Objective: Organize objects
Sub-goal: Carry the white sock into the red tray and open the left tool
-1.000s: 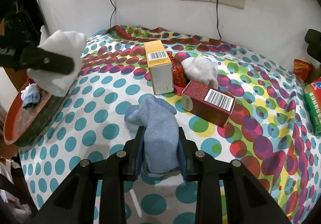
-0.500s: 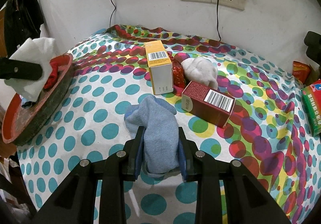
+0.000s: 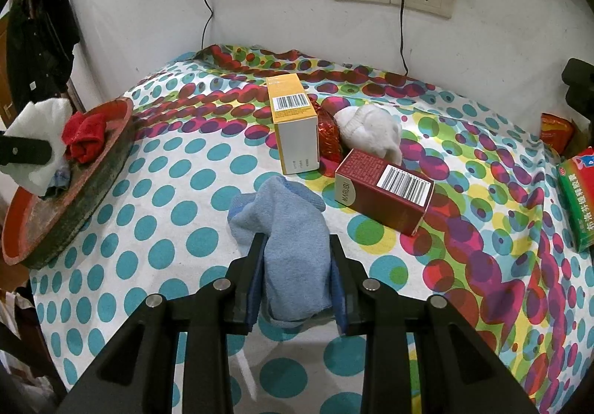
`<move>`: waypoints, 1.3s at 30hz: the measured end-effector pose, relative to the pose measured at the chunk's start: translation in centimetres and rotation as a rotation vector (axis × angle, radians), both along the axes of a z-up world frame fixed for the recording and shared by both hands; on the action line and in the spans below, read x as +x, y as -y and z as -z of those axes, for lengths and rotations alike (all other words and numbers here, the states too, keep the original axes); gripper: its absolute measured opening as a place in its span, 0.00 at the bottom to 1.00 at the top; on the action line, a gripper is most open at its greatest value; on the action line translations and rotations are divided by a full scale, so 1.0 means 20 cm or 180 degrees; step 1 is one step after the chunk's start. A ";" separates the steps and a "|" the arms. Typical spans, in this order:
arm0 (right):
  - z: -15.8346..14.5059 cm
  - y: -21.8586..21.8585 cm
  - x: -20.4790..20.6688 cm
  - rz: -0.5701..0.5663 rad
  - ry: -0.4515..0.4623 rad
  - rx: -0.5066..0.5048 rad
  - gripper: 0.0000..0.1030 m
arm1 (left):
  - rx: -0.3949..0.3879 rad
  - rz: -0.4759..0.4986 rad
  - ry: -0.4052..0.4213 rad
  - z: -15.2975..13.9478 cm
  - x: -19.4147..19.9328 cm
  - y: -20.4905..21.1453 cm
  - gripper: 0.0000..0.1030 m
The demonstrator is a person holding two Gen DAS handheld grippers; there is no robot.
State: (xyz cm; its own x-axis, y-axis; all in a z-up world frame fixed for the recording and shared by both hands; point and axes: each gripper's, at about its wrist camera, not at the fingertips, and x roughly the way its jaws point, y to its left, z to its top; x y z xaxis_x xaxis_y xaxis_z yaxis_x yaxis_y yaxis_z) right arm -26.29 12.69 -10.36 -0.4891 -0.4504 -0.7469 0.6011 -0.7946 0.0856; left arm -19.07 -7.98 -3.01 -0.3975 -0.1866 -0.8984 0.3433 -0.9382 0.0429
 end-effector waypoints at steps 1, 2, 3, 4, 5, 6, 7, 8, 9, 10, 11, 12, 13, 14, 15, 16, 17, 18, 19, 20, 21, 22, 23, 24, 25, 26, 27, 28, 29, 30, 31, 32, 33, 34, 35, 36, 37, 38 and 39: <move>0.00 0.00 0.00 0.0000 -0.0003 0.0003 0.28 | 0.0003 -0.0026 0.0011 0.01 0.01 0.02 0.34; 0.00 0.00 0.00 0.0001 -0.0002 0.0003 0.28 | 0.0005 -0.0050 0.0023 0.01 0.02 0.04 0.34; 0.00 0.00 0.00 0.0001 -0.0004 0.0006 0.28 | 0.0006 -0.0071 0.0038 0.02 0.03 0.06 0.34; 0.00 0.00 0.00 0.0000 -0.0004 0.0005 0.28 | 0.0009 -0.0089 0.0049 0.03 0.04 0.07 0.34; 0.00 0.00 0.00 0.0001 -0.0002 0.0004 0.28 | 0.0013 -0.0115 0.0056 0.04 0.06 0.09 0.34; 0.00 0.00 0.00 0.0002 -0.0002 0.0004 0.28 | 0.0014 -0.0138 0.0073 0.05 0.07 0.11 0.34; 0.00 0.00 0.00 0.0002 -0.0002 0.0005 0.28 | 0.0019 -0.0154 0.0078 0.05 0.09 0.12 0.34; 0.00 0.00 0.00 0.0002 -0.0004 0.0007 0.28 | 0.0024 -0.0183 0.0081 0.06 0.10 0.14 0.34; 0.00 0.00 0.00 0.0002 -0.0005 0.0010 0.28 | 0.0024 -0.0207 0.0092 0.07 0.11 0.16 0.34; 0.00 0.00 0.00 0.0002 -0.0002 0.0006 0.28 | 0.0026 -0.0219 0.0102 0.07 0.12 0.17 0.34; 0.00 0.00 0.00 0.0003 -0.0002 0.0005 0.28 | 0.0029 -0.0236 0.0116 0.08 0.13 0.19 0.34; 0.00 0.00 0.00 0.0003 -0.0002 0.0005 0.28 | 0.0031 -0.0258 0.0121 0.08 0.14 0.20 0.34; 0.00 0.00 0.00 0.0003 -0.0003 0.0007 0.28 | 0.0034 -0.0273 0.0125 0.09 0.16 0.22 0.34; 0.00 0.00 0.00 0.0003 -0.0003 0.0007 0.28 | 0.0033 -0.0280 0.0133 0.09 0.17 0.23 0.34; 0.00 0.00 0.00 0.0003 -0.0002 0.0006 0.28 | 0.0025 -0.0301 0.0143 0.10 0.18 0.24 0.34; 0.00 0.00 0.00 0.0003 -0.0002 0.0006 0.28 | 0.0022 -0.0335 0.0151 0.11 0.19 0.26 0.34; 0.00 0.00 0.00 0.0003 -0.0002 0.0006 0.28 | 0.0030 -0.0351 0.0154 0.11 0.21 0.28 0.34; 0.00 0.00 0.00 0.0005 -0.0003 0.0008 0.28 | 0.0041 -0.0372 0.0157 0.12 0.22 0.30 0.34; 0.00 0.00 0.00 0.0007 -0.0005 0.0010 0.28 | 0.0049 -0.0403 0.0158 0.12 0.24 0.32 0.34; 0.00 0.00 0.00 0.0004 -0.0005 0.0011 0.28 | 0.0050 -0.0434 0.0157 0.12 0.25 0.34 0.34; 0.00 0.00 0.00 0.0004 -0.0003 0.0008 0.28 | 0.0048 -0.0464 0.0162 0.12 0.27 0.36 0.34; 0.00 0.00 0.00 0.0004 -0.0002 0.0007 0.28 | 0.0048 -0.0506 0.0164 0.13 0.29 0.39 0.34; 0.00 0.00 0.00 0.0004 -0.0003 0.0009 0.28 | 0.0051 -0.0567 0.0168 0.13 0.32 0.42 0.34; 0.00 0.00 0.00 0.0004 -0.0002 0.0008 0.28 | 0.0050 -0.0599 0.0186 0.14 0.33 0.44 0.34; 0.00 0.00 0.00 0.0003 -0.0002 0.0008 0.28 | 0.0049 -0.0626 0.0194 0.14 0.35 0.46 0.34; 0.00 0.00 0.00 0.0003 0.0001 0.0005 0.28 | 0.0050 -0.0673 0.0190 0.14 0.37 0.49 0.34; 0.01 -0.01 0.00 0.0003 0.0006 0.0000 0.28 | 0.0043 -0.0699 0.0193 0.14 0.39 0.50 0.34; 0.01 -0.01 -0.01 0.0003 0.0009 -0.0002 0.28 | 0.0038 -0.0722 0.0188 0.14 0.40 0.52 0.34; 0.01 -0.01 0.00 0.0002 0.0006 0.0001 0.28 | 0.0035 -0.0752 0.0180 0.14 0.42 0.54 0.34; 0.01 -0.01 0.00 0.0010 0.0007 0.0001 0.28 | 0.0029 -0.0789 0.0177 0.14 0.44 0.56 0.34; 0.01 -0.01 0.00 0.0011 0.0007 0.0001 0.28 | 0.0022 -0.0824 0.0173 0.13 0.46 0.59 0.34; 0.01 -0.01 0.00 0.0010 0.0008 0.0001 0.29 | 0.0019 -0.0859 0.0168 0.13 0.47 0.61 0.34; 0.01 -0.01 0.00 0.0011 0.0008 0.0000 0.29 | 0.0022 -0.0903 0.0169 0.14 0.48 0.63 0.34; 0.01 -0.01 0.00 0.0011 0.0008 0.0001 0.29 | 0.0026 -0.0925 0.0168 0.14 0.49 0.65 0.34; 0.01 0.00 0.00 0.0011 0.0005 0.0005 0.29 | 0.0024 -0.0950 0.0172 0.14 0.50 0.67 0.34; 0.01 -0.01 0.00 0.0012 0.0004 0.0006 0.29 | 0.0019 -0.0978 0.0172 0.14 0.51 0.69 0.34; 0.01 0.00 0.00 0.0012 0.0003 0.0006 0.29 | 0.0009 -0.0995 0.0172 0.14 0.51 0.70 0.34; 0.01 0.00 0.00 0.0012 0.0001 0.0009 0.29 | 0.0001 -0.1014 0.0180 0.14 0.52 0.72 0.34; 0.01 0.00 0.00 0.0012 0.0003 0.0008 0.29 | 0.0008 -0.1032 0.0172 0.14 0.52 0.73 0.34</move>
State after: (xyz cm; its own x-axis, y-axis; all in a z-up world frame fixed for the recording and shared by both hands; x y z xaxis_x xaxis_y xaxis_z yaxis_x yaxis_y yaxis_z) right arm -26.22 12.64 -10.47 -0.4901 -0.4467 -0.7485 0.5980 -0.7971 0.0841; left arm -8.66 -22.58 -5.90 -0.2695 -0.2934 -0.9172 0.6215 -0.7806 0.0671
